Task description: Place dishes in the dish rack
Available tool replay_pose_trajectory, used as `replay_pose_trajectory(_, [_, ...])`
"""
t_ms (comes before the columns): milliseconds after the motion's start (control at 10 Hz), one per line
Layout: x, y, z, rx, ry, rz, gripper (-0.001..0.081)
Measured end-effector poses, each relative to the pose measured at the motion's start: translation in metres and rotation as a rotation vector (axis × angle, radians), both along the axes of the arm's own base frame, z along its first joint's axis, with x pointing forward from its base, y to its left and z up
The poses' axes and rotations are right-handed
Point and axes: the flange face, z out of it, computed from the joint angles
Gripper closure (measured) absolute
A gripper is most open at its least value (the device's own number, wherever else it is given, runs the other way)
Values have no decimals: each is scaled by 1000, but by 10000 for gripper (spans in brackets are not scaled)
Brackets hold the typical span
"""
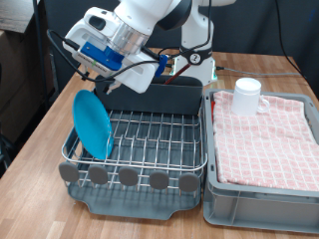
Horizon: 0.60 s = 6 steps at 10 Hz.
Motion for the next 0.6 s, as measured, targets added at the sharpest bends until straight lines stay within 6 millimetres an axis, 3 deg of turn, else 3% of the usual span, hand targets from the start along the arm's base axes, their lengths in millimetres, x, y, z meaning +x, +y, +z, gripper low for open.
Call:
replay_pose_trajectory(100, [2, 2, 2, 46, 6, 0, 345])
replay_pose_trajectory(300, [5, 4, 12, 101, 16, -7, 53])
replay_pose_trajectory(600, [11, 8, 44, 161, 20, -22, 16])
